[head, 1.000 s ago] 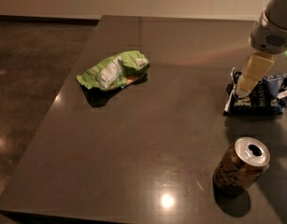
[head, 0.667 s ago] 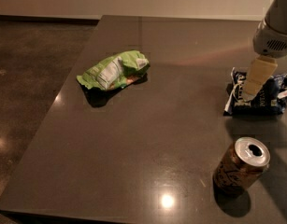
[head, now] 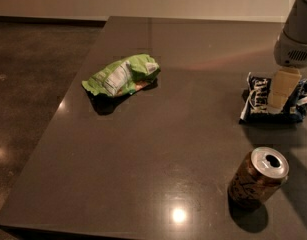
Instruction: Move blue chip bag near green rice chip bag
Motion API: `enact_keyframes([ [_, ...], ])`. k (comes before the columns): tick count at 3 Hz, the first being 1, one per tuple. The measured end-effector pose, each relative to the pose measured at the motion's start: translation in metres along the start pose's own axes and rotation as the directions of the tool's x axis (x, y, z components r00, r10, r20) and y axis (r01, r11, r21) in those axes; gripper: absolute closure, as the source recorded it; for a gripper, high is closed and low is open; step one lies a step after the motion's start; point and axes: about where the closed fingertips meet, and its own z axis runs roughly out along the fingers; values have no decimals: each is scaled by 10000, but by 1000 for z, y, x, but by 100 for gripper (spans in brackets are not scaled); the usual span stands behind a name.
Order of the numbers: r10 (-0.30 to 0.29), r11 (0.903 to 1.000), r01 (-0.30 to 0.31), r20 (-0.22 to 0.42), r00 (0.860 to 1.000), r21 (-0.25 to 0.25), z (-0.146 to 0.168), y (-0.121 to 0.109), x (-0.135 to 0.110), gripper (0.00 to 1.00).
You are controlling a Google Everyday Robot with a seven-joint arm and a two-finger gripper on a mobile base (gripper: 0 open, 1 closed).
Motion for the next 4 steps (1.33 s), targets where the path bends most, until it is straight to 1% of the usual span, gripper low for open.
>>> enact_keyframes([
  [1, -261, 9988, 246, -342, 9991, -418, 13, 4, 6, 0],
  [2, -418, 9966, 389, -382, 9984, -731, 21, 6, 7, 19],
  [3, -536, 9941, 508, -269, 9982, -955, 23, 7, 5, 42],
  [4, -740, 9913, 730, -51, 9972, -1095, 20, 10, -3, 65],
])
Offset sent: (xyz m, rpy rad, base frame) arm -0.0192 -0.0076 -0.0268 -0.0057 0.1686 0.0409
